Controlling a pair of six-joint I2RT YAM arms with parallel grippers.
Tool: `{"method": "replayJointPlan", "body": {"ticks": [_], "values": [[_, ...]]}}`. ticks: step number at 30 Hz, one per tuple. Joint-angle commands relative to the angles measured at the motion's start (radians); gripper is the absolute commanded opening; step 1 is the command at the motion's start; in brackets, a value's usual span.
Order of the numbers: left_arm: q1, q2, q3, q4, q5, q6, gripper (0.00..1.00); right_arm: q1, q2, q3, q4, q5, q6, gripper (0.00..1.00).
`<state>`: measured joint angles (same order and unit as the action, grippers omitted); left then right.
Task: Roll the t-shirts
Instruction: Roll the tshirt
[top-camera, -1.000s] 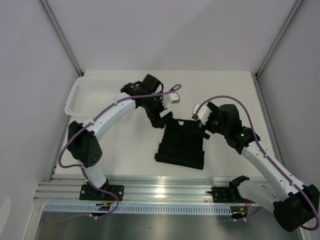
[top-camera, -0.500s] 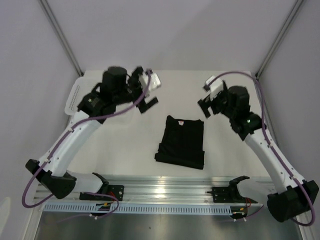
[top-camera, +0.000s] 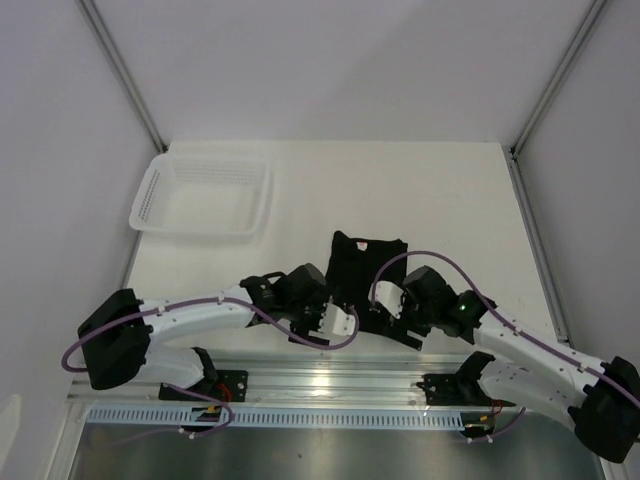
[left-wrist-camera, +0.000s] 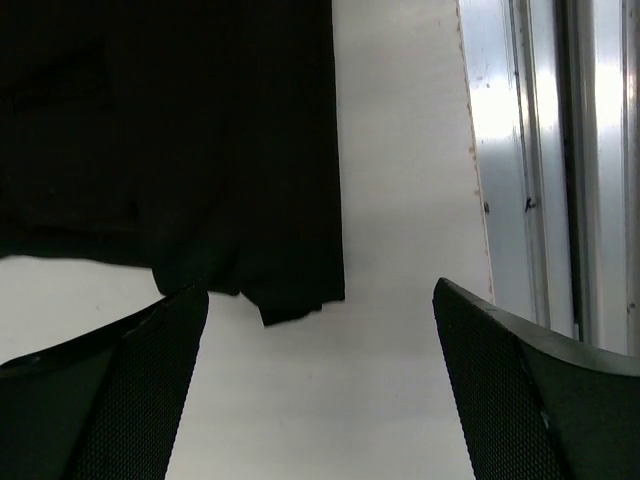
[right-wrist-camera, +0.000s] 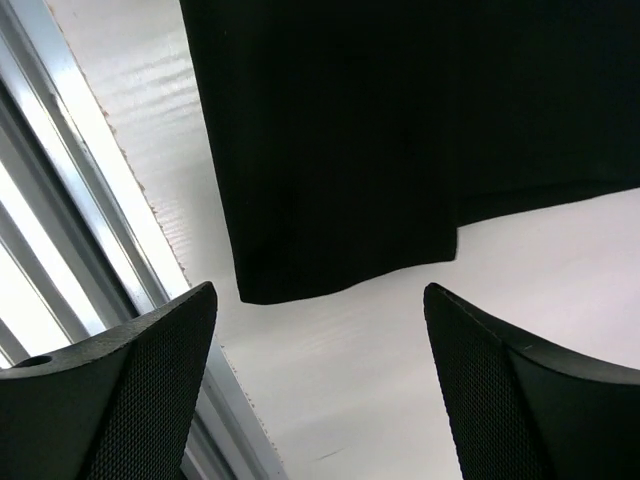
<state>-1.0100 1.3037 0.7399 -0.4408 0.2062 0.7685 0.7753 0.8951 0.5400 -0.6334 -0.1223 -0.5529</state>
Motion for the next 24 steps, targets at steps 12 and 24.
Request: {"method": "replayJointPlan", "body": {"ticks": [12,24], "values": [[-0.052,0.146,-0.046,0.223,-0.056,0.005,0.81,0.009,0.077,-0.011,0.046,-0.008,-0.059,0.82],[-0.052,0.144,-0.063,0.205,-0.134,-0.06,0.69,0.009,0.15,-0.003,0.035,-0.068,-0.077,0.72]]}}
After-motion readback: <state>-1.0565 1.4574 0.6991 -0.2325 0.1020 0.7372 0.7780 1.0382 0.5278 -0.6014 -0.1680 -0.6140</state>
